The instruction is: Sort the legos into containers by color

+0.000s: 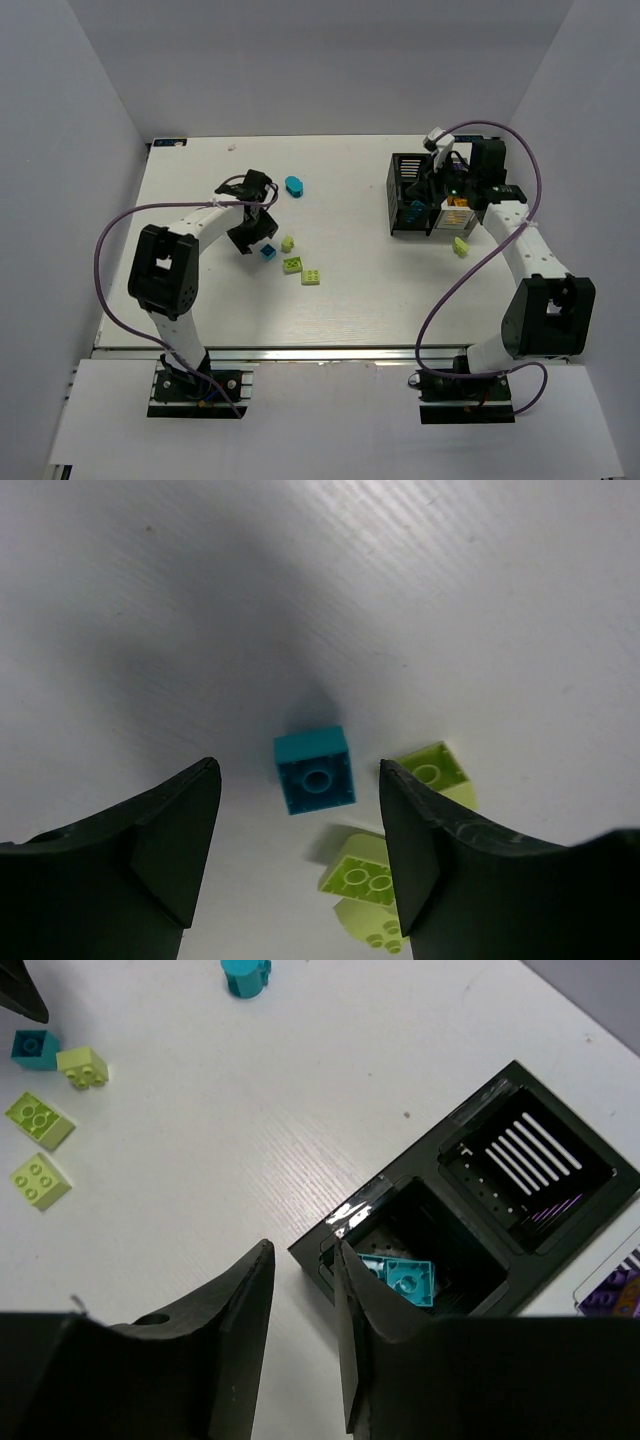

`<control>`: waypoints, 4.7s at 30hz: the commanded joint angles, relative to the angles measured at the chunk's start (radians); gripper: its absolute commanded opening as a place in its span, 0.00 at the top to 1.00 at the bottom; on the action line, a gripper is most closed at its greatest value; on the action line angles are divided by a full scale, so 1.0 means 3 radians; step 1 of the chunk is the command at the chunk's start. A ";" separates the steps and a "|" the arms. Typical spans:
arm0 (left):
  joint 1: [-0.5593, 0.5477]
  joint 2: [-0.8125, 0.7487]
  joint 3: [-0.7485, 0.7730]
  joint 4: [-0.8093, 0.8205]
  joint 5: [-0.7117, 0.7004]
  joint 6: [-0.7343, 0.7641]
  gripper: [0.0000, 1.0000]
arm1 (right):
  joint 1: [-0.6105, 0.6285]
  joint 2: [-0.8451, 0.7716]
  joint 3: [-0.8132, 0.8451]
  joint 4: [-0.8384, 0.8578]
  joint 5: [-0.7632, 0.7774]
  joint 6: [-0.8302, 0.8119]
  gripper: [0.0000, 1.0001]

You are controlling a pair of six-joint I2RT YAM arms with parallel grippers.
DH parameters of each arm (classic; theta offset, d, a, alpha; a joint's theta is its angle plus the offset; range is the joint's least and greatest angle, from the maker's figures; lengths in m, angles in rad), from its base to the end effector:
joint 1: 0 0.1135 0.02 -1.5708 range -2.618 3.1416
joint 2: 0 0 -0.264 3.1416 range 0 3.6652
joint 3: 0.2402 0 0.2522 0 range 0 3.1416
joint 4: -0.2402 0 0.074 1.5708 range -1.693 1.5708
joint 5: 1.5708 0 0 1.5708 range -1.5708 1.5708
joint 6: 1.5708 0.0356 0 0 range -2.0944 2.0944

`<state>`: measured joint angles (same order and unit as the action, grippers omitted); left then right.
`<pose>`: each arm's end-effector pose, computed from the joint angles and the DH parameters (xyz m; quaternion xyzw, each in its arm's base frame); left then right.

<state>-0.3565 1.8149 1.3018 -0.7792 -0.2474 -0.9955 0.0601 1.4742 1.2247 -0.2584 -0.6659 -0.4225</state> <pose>0.3371 -0.1163 0.1974 -0.3249 0.9276 0.0091 0.1839 0.3339 0.0421 0.3243 -0.3555 0.7515 0.1908 0.5219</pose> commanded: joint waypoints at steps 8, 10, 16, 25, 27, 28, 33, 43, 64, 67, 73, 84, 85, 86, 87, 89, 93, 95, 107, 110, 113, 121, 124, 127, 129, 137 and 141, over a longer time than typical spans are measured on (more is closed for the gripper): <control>0.0007 0.0163 0.0145 -0.0251 0.0042 -0.0036 0.30 | -0.0031 -0.0046 -0.0053 0.0171 -0.0127 0.0099 0.60; 0.0002 0.0214 0.0155 -0.0200 0.0068 -0.0041 0.30 | -0.0037 -0.0046 -0.0063 0.0166 -0.0133 0.0099 0.60; -0.0013 0.0357 0.0252 -0.0164 0.0119 -0.0011 0.31 | -0.0052 -0.0077 -0.0114 0.0156 -0.0143 0.0094 0.60; -0.0018 0.0357 0.0242 -0.0143 0.0150 0.0020 0.36 | -0.0057 -0.0062 -0.0135 0.0136 -0.0158 0.0099 0.60; -0.0024 0.0317 0.0186 -0.0149 0.0175 0.0035 0.36 | -0.0057 -0.0046 -0.0125 0.0115 -0.0168 0.0099 0.60; -0.0024 0.0286 0.0156 -0.0154 0.0180 0.0046 0.36 | -0.0057 -0.0041 -0.0120 0.0115 -0.0168 0.0104 0.60; -0.0024 0.0046 -0.0008 -0.0271 -0.0044 0.0097 0.23 | -0.0057 -0.0031 -0.0120 0.0105 -0.0173 0.0104 0.60; -0.0044 0.0081 -0.0223 -0.0001 0.0385 0.0781 0.23 | -0.0057 -0.0016 -0.0104 0.0084 -0.0219 0.0140 0.58; -0.0080 0.0067 -0.0187 0.0143 0.0615 0.0966 0.68 | -0.0057 -0.0072 -0.0130 0.0028 -0.0240 0.0145 0.57; -0.0100 -0.0067 -0.0177 0.0158 0.0691 0.0971 0.74 | -0.0057 -0.0072 -0.0130 -0.0013 -0.0336 0.0105 0.54; -0.0167 -0.0522 -0.0172 0.0550 0.1146 0.0752 0.77 | 0.0090 0.0112 0.0059 -0.0682 -0.0782 -0.0105 0.15; -0.0412 -0.0752 -0.0422 0.2176 0.1760 -0.0950 0.79 | 0.1056 -0.0373 -0.0774 0.1030 -0.0353 0.2068 0.11; -0.0427 -0.0732 -0.0423 0.2259 0.1770 -0.1048 0.79 | 0.1113 -0.0384 -0.0759 0.1121 -0.0226 0.2073 0.11; -0.0443 -0.0717 -0.0412 0.2331 0.1791 -0.1195 0.79 | 0.1164 -0.0363 -0.0703 0.1127 -0.0128 0.2134 0.11; -0.0463 -0.0691 -0.0397 0.2417 0.1801 -0.1263 0.79 | 0.1236 -0.0343 -0.0677 0.1127 -0.0036 0.2165 0.11; -0.0494 -0.0620 -0.0331 0.2500 0.1811 -0.1416 0.79 | 0.1277 -0.0312 -0.0646 0.1148 0.0214 0.2231 0.16; -0.0570 -0.0415 -0.0050 0.2495 0.1816 -0.1396 0.80 | 0.1278 -0.0424 -0.0534 0.1128 0.0414 0.1917 0.22; -0.0611 -0.0237 0.0179 0.2505 0.1837 -0.1345 0.80 | 0.1211 -0.0582 -0.0483 0.1011 0.0624 0.1599 0.25; -0.1076 0.1042 0.1673 0.2930 0.2134 -0.0702 0.83 | -0.0296 -0.1284 -0.0708 0.1271 0.0706 0.1209 1.00; -0.1163 0.1394 0.2235 0.2630 0.2027 -0.0355 0.83 | -0.0440 -0.1314 -0.0748 0.1214 0.0655 0.1234 1.00; -0.1255 0.1702 0.2777 0.2292 0.1909 0.0018 0.82 | -0.0517 -0.1335 -0.0794 0.1174 0.0553 0.1260 1.00; -0.1327 0.1922 0.2998 0.2152 0.1510 0.0362 0.77 | -0.0599 -0.1345 -0.0887 0.1148 0.0456 0.1275 0.98; -0.1358 0.1958 0.3085 0.2127 0.1296 0.0526 0.74 | -0.0604 -0.1335 -0.0912 0.1148 0.0410 0.1306 0.97; -0.1384 0.2055 0.3213 0.2152 0.1132 0.0649 0.72 | -0.0609 -0.1335 -0.0928 0.1133 0.0353 0.1316 0.97; -0.1399 0.2152 0.3371 0.2147 0.1081 0.0705 0.70 | -0.0609 -0.1340 -0.0943 0.1107 0.0333 0.1316 0.96; -0.1435 0.2244 0.3448 0.2137 0.0999 0.0797 0.58 | -0.0640 -0.1355 -0.1025 0.1081 0.0297 0.1326 0.93; -0.1435 0.2239 0.3458 0.2117 0.0978 0.0833 0.49 | -0.0650 -0.1350 -0.1040 0.1086 0.0287 0.1321 0.92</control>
<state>-0.7815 2.4989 2.3020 -0.1390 0.0681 -0.7738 -0.1291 1.0866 0.9176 0.0486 -0.5613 -0.0299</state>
